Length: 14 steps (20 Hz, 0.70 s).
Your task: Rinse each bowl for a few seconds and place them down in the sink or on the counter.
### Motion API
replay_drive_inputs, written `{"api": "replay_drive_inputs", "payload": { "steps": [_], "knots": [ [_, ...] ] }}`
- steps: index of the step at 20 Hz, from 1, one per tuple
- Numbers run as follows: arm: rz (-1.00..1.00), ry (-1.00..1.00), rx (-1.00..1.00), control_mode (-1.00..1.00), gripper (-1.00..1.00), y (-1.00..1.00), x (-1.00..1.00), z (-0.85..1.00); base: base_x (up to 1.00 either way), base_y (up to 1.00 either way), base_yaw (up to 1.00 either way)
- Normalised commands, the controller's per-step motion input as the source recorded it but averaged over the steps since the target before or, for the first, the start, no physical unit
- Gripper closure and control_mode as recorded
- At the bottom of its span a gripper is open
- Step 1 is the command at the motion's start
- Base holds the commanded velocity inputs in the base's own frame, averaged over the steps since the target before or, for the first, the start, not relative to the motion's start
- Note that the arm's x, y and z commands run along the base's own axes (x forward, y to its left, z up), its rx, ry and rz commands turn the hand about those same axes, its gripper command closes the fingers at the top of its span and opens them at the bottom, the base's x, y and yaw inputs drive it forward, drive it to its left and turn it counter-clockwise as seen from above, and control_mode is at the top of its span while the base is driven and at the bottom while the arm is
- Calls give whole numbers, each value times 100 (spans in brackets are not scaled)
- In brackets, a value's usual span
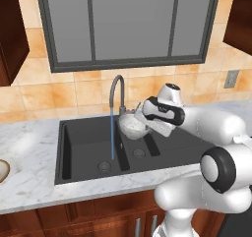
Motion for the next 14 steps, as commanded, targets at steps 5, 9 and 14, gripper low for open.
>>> {"api": "replay_drive_inputs", "payload": {
  "steps": [5, 9, 14],
  "knots": [
    [3, 2, 3, -100, 100, 23, 31, -28, 0, 0, 0],
    [2, 4, 0, -100, 100, 24, 27, -10, 0, 0, 0],
    [1, 4, 0, -100, 100, 26, 29, -10, 0, 0, 0]
  ]
}}
